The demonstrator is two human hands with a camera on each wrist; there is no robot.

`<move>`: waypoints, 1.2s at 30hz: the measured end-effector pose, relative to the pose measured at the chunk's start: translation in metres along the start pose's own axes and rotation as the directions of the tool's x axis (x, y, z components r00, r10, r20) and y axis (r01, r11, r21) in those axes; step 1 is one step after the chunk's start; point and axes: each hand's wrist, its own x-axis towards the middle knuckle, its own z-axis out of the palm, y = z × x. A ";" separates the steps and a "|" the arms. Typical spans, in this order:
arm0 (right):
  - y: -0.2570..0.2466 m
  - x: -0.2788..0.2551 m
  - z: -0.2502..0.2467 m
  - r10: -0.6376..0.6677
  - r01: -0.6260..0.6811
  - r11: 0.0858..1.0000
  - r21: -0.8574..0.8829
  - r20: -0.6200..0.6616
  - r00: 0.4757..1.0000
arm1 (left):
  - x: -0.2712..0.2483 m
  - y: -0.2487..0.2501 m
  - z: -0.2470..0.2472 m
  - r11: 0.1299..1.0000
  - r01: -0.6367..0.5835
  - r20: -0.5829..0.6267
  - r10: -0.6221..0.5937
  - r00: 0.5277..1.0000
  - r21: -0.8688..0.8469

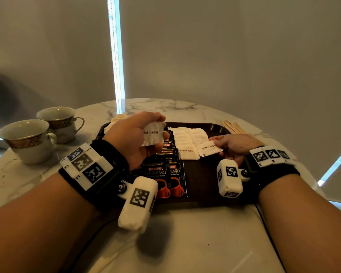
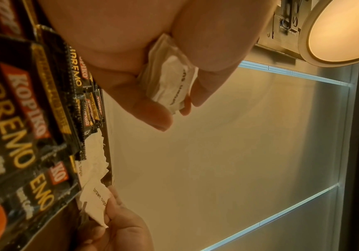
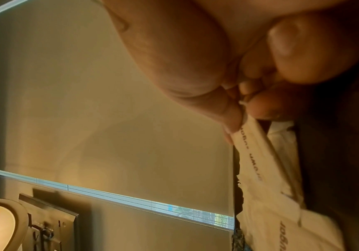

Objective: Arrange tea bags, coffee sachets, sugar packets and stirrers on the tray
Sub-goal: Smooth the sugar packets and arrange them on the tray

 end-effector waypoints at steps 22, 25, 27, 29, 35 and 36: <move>0.002 0.016 -0.006 -0.009 0.008 0.995 -0.096 -0.008 1.000 | -0.002 -0.001 0.002 1.000 0.013 -0.010 -0.013 1.000 -0.007; 0.003 0.014 -0.007 -0.017 0.012 0.993 -0.121 -0.039 0.999 | -0.004 0.001 0.004 1.000 0.014 -0.011 -0.014 1.000 -0.020; 0.004 0.015 -0.008 -0.024 0.013 0.992 -0.123 -0.086 0.996 | -0.005 0.001 0.004 1.000 0.011 -0.013 -0.011 1.000 -0.019; 0.006 0.016 -0.008 -0.022 0.007 0.993 -0.115 -0.124 0.992 | -0.005 0.002 0.004 1.000 0.008 -0.017 -0.008 1.000 -0.013; 0.004 0.010 -0.006 0.004 -0.011 0.997 -0.078 -0.093 0.996 | -0.007 0.004 0.005 0.999 0.021 -0.009 -0.021 1.000 -0.029; 0.004 0.009 -0.006 -0.001 -0.005 0.998 -0.068 -0.095 0.996 | -0.007 0.004 0.006 0.999 0.024 -0.005 -0.024 1.000 -0.031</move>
